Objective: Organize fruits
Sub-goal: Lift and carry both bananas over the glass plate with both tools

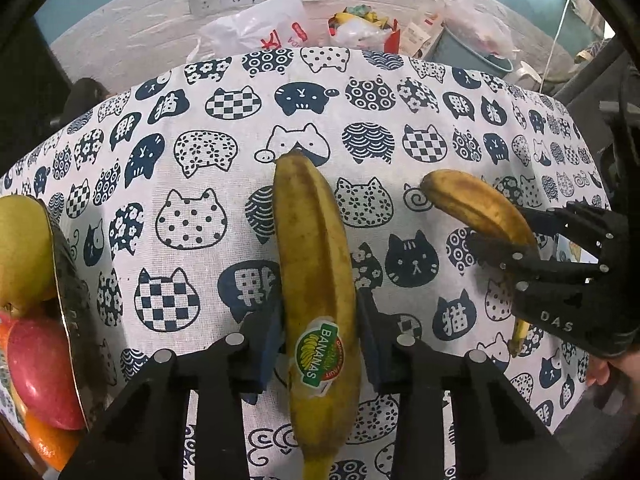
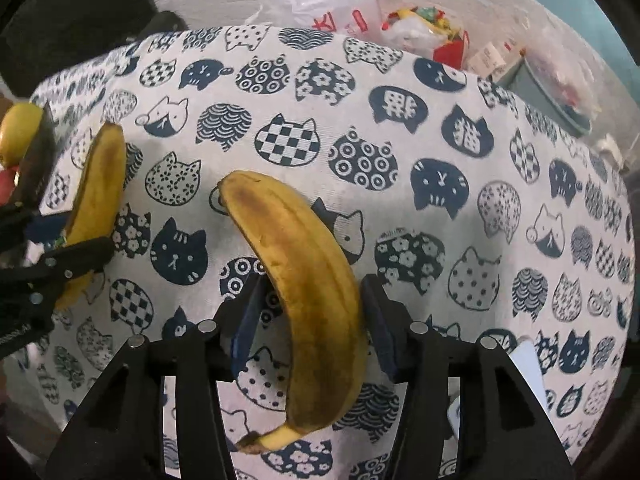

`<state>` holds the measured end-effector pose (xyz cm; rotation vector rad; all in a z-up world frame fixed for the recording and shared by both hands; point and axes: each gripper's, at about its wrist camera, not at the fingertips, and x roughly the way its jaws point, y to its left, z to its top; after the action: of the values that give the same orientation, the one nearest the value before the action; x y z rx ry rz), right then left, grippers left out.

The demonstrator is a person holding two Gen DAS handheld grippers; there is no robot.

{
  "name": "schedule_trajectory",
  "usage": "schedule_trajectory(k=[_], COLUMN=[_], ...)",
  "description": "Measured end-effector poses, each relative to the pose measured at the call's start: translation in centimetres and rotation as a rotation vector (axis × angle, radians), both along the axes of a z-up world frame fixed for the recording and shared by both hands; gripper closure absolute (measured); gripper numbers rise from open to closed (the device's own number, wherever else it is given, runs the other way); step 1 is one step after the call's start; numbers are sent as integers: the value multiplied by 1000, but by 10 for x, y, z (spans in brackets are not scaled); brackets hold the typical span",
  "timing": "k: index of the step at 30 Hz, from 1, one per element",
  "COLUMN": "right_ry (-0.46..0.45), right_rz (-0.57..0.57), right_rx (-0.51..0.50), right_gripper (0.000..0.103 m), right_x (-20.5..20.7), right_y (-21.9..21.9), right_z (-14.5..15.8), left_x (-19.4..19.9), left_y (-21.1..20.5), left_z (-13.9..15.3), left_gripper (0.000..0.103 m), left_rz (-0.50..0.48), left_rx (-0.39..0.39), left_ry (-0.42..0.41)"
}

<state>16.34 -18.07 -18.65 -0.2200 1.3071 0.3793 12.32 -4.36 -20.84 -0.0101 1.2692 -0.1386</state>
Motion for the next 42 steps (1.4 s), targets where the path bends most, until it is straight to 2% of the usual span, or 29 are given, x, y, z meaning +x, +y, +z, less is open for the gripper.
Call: schedule_trajectory(k=[2, 8, 13, 26, 42], right_ry=[-12, -11, -40, -119, -192], right_rz=[4, -1, 5, 19, 69], right_rx=[-19, 12, 35, 101, 177], right_gripper=[60, 68, 68, 68, 68], right_x=[-1, -5, -13, -29, -41], right_y=[4, 3, 0, 11, 48], right_z=[1, 8, 28, 77, 131], left_x=[-3, -9, -15, -45, -73], left_y=[3, 5, 6, 24, 50], left_z=[1, 4, 13, 73, 122], left_gripper=[68, 69, 69, 69, 69], left_rz=[-8, 1, 3, 13, 64], left_rx=[6, 2, -1, -31, -45], left_ry=[-9, -6, -24, -127, -234])
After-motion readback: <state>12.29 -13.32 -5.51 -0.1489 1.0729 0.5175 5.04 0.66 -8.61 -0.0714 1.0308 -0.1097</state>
